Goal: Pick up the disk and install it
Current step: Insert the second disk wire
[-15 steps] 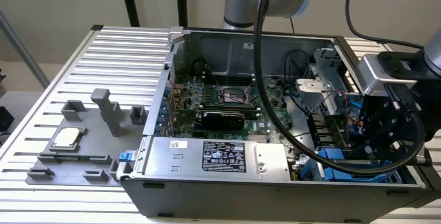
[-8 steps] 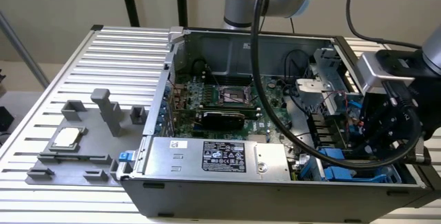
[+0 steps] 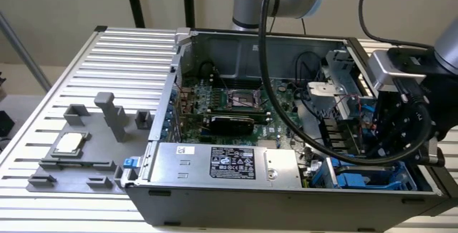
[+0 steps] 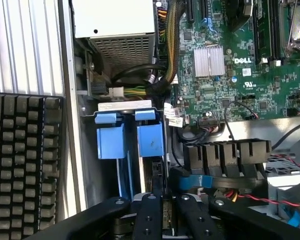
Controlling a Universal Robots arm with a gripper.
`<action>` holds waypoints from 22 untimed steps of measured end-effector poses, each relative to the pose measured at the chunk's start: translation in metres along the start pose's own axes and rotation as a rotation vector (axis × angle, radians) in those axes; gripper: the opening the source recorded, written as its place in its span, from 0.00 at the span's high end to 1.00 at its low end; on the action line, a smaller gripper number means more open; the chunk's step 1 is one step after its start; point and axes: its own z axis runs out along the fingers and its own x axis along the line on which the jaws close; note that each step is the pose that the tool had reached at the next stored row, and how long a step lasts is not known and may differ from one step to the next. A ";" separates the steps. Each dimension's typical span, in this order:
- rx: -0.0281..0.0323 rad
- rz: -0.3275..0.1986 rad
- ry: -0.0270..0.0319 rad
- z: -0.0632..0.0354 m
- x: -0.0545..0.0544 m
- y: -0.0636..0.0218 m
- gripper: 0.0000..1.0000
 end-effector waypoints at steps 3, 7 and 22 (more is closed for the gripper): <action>0.0011 0.002 0.0093 0.0001 -0.001 -0.0006 1.00; 0.0024 0.005 0.0211 0.0000 -0.001 -0.0011 1.00; 0.0030 0.006 0.0272 0.0052 -0.003 -0.0011 1.00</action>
